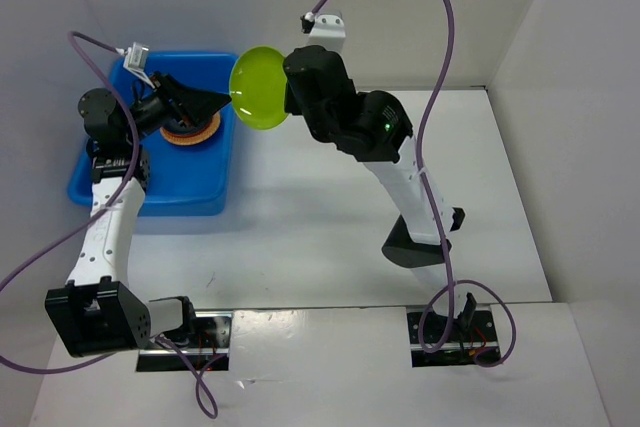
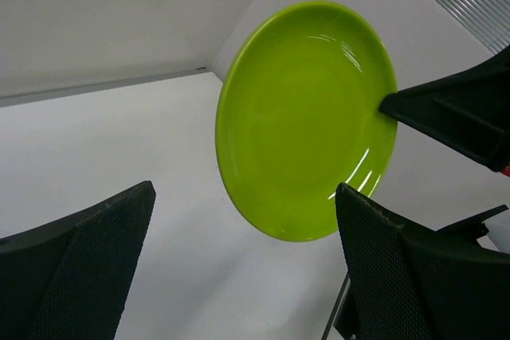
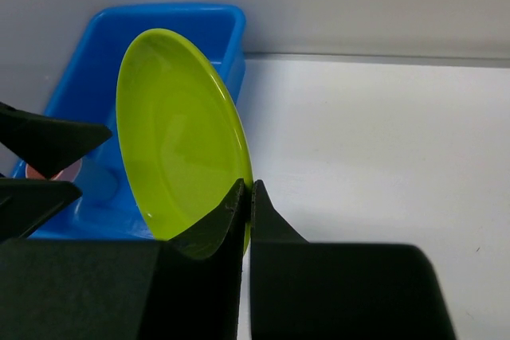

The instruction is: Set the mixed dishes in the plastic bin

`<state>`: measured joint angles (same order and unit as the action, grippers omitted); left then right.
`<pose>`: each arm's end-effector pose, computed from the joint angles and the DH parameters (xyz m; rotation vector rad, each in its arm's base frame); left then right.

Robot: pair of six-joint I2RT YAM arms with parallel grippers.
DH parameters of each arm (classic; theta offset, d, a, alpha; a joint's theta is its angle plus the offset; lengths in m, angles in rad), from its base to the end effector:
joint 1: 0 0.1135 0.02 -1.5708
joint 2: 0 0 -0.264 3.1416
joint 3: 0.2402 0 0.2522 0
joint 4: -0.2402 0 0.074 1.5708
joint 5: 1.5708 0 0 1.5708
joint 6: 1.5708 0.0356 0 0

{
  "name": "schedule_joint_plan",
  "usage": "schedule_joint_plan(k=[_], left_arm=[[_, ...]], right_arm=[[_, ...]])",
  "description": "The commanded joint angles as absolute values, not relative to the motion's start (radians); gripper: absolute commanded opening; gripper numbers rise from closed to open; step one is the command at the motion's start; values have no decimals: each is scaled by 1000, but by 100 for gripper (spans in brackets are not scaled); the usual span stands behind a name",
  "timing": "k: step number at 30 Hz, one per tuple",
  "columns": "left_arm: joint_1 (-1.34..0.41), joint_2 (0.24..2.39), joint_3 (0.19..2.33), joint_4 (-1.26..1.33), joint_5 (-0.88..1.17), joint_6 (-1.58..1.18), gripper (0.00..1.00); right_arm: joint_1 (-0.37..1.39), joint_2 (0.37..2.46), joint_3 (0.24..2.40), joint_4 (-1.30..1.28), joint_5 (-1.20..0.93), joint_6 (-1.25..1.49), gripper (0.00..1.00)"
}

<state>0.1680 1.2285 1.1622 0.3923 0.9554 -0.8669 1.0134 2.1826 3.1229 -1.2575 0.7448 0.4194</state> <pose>0.2704 0.0164 0.4361 0.1598 1.4798 -1.1631 0.2124 0.2951 0.5316 -0.0386 1.8130 0.3158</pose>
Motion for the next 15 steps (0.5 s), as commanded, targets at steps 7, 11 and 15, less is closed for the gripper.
schedule_joint_plan(k=[7, 11, 15], left_arm=[[173, 1272, 1146, 465, 988, -888, 91], [173, 1305, 1146, 479, 1018, -919, 88], [173, 1315, 1157, 488, 1060, -919, 83]], right_arm=[[1052, 2166, 3139, -1183, 779, 379, 0], [1063, 2175, 3139, -1158, 746, 359, 0], [1063, 2194, 3139, -1140, 735, 350, 0]])
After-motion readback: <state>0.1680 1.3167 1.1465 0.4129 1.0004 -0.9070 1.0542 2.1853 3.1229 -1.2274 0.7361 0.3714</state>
